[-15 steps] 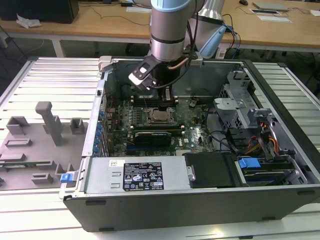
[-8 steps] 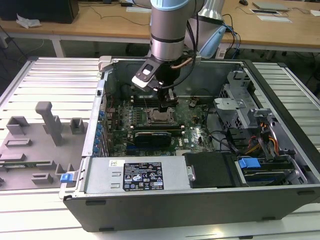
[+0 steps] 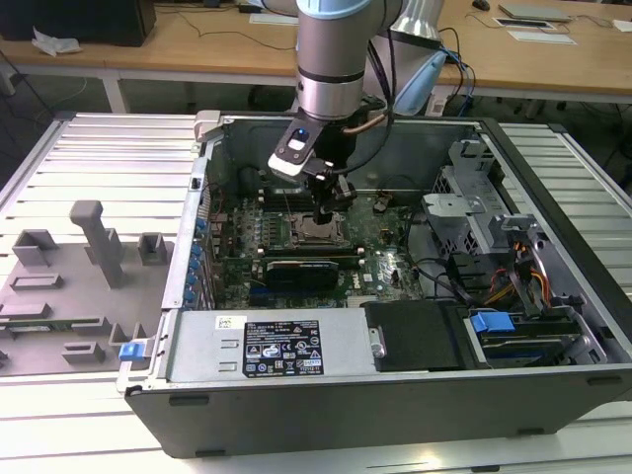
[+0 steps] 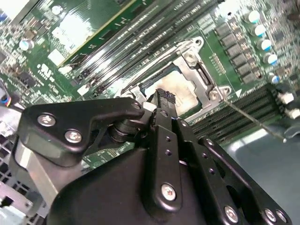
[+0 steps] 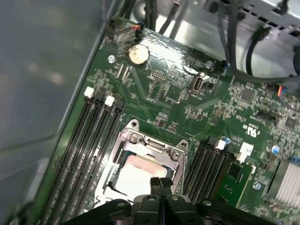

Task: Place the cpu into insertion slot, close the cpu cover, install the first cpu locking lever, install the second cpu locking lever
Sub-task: 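Close the cpu cover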

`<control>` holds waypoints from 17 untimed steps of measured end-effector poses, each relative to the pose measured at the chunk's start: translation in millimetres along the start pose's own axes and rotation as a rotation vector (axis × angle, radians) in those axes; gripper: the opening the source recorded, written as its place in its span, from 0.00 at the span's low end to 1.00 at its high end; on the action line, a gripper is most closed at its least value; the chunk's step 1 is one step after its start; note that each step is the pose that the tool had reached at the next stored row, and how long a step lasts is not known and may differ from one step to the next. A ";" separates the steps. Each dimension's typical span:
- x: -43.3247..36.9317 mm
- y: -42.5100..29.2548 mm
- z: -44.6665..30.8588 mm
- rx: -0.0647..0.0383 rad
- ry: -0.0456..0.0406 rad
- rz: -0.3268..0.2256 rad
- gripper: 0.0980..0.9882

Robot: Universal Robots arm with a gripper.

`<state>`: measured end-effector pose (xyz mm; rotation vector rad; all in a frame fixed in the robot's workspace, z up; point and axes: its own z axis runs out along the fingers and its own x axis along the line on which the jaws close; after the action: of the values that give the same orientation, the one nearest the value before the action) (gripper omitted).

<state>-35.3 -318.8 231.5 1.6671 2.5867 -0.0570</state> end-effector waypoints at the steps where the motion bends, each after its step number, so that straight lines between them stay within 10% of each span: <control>1: 0.0 0.0 0.0 0.000 -0.0032 -0.017 0.01; 17: 0.0 -0.1 -0.1 0.008 -0.0790 -0.395 0.01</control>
<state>-35.4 -318.8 231.5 1.1060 2.8114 -0.1482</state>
